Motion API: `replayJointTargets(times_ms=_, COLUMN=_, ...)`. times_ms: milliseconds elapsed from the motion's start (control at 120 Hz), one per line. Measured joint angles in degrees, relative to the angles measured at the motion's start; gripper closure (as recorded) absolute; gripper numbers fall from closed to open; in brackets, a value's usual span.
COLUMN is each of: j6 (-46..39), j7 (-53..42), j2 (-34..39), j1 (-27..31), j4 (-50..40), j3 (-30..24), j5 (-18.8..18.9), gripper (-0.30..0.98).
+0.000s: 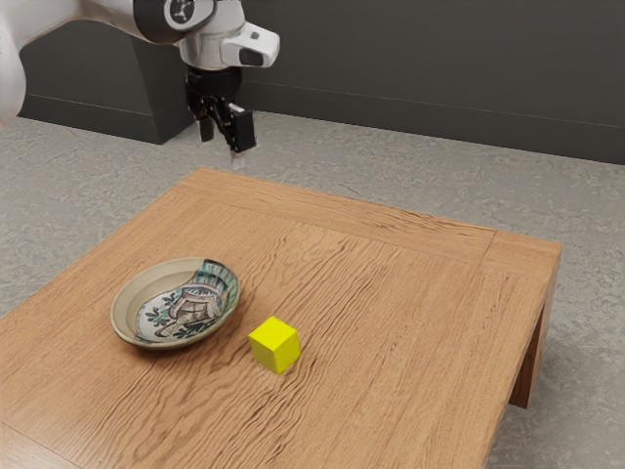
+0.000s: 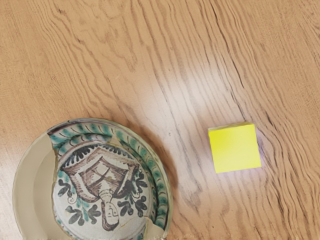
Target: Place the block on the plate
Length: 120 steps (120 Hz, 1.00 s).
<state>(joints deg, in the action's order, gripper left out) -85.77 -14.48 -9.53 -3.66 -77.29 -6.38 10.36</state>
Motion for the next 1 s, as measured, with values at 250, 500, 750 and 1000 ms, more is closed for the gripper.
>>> replayJointTargets(times_ms=250, j6=-1.31, j7=-8.46, j2=-0.38, j1=-1.03, j4=-4.61, j3=-3.2, j5=-1.23, gripper=0.0)
replayJointTargets(times_ms=500, j6=-3.6, j7=-14.06, j2=-0.66, j1=-1.97, j4=-14.84, j3=-3.1, j5=-6.69, gripper=0.0)
replayJointTargets(times_ms=750, j6=-14.78, j7=-17.76, j2=0.59, j1=-1.42, j4=-28.12, j3=-1.0, j5=-13.28, gripper=0.0)
replayJointTargets(times_ms=1000, j6=-26.9, j7=-17.69, j2=-2.82, j1=-1.73, j4=-33.02, j3=2.01, j5=-20.95, gripper=0.0)
